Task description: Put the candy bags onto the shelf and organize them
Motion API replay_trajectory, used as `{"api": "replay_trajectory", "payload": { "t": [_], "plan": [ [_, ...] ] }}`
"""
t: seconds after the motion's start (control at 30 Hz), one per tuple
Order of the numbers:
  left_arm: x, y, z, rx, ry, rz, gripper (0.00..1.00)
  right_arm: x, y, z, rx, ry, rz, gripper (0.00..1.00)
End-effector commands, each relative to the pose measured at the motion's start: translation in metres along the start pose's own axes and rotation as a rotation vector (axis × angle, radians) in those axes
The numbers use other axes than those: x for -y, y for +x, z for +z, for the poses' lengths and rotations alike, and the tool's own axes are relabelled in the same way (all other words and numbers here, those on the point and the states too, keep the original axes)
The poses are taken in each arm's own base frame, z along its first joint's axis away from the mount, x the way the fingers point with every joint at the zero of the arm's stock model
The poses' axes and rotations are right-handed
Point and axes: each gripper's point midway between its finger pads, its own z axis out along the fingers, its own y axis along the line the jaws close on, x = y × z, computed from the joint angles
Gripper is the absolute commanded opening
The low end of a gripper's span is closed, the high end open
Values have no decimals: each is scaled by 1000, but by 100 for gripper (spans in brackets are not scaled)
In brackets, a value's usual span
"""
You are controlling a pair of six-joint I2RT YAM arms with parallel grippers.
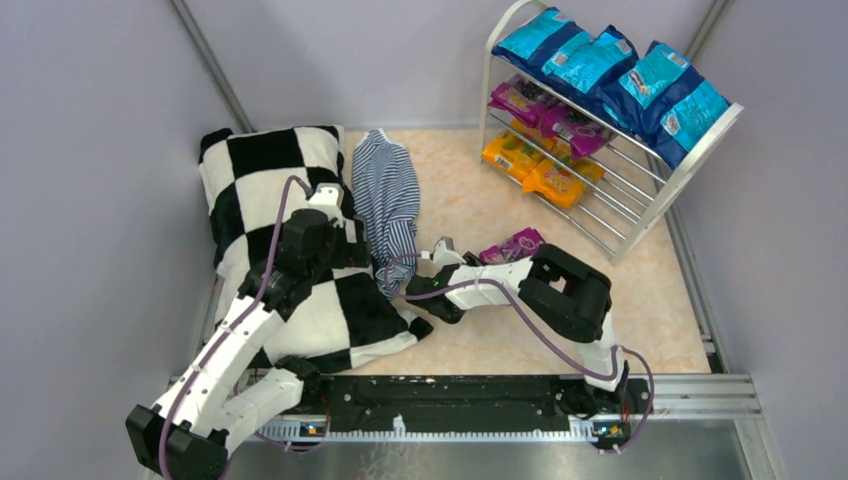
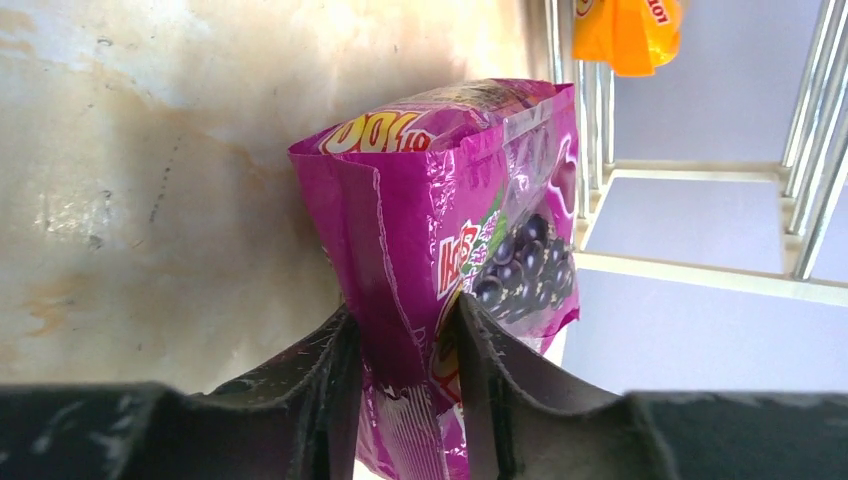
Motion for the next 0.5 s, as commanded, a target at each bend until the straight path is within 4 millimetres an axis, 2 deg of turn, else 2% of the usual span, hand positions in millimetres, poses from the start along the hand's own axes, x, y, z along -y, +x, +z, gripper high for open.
{"api": "replay_trajectory", "payload": {
  "t": [0.0, 0.17, 0.3, 0.47],
  "plan": [
    [-2, -4, 4, 28, -6, 9, 98, 16, -22, -9, 69, 32, 57, 30],
    [-3, -3, 3, 27, -9, 8, 98, 28, -24, -14, 76, 32, 59, 13],
    [-2, -4, 3, 28, -5, 6, 98, 51, -25, -23, 89, 58, 59, 2],
    [-1, -3, 2, 28, 1, 6, 99, 88, -24, -34, 114, 75, 54, 0]
  ]
}}
